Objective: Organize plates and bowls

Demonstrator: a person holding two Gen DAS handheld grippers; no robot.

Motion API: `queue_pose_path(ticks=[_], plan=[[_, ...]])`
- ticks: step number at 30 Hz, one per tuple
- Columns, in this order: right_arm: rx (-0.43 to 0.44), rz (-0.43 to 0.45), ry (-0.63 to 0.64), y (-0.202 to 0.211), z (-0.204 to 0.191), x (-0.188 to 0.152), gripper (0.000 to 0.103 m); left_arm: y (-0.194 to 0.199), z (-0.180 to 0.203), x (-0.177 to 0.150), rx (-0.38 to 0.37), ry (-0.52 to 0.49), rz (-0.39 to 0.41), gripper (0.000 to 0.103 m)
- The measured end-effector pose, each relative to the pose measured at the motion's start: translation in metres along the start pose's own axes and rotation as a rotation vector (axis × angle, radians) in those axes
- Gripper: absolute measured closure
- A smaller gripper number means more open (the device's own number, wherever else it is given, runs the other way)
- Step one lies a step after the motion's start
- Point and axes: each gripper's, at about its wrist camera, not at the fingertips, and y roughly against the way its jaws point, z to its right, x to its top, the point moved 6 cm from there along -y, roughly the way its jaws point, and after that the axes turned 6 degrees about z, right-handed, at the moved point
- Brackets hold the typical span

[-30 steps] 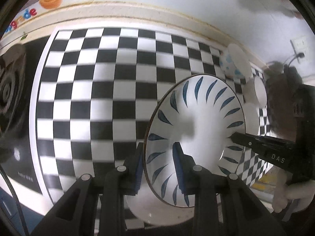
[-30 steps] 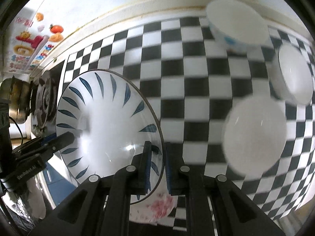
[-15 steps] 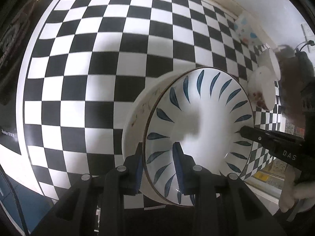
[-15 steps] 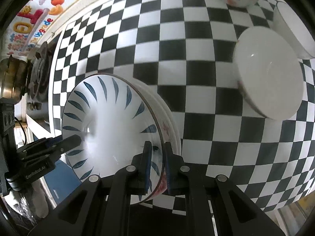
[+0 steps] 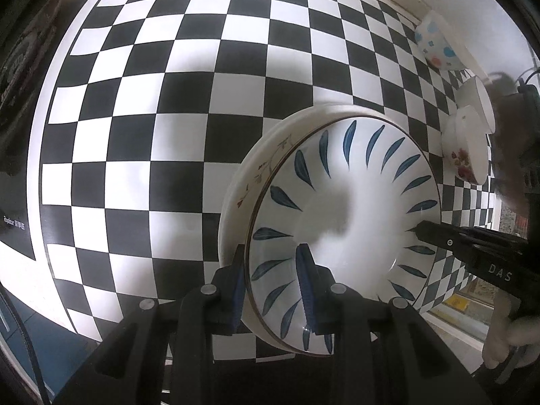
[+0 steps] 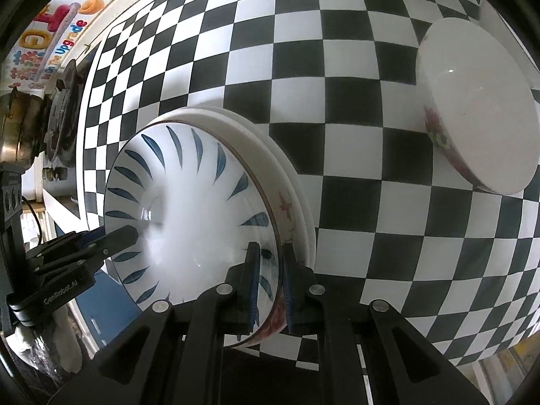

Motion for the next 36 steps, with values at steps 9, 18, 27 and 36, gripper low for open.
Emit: queue_pose_path(ticks=[9, 18, 27, 36], plan=[[0.003, -0.010, -0.009, 0.001, 0.009, 0.000, 0.089, -0.005, 0.003, 0.000, 0.006, -0.004, -0.011, 0.078], [-0.014, 0.001, -0.012, 0.001, 0.008, 0.000, 0.088, -0.006, 0.003, 0.000, 0.016, 0.002, -0.019, 0.077], [-0.033, -0.013, -0.039, 0.001, 0.006, -0.002, 0.086, -0.006, 0.003, 0.002, 0.045, 0.019, -0.046, 0.077], [0.001, -0.028, -0.078, 0.001, 0.012, -0.002, 0.084, -0.010, 0.000, 0.002, 0.013, 0.044, -0.089, 0.077]])
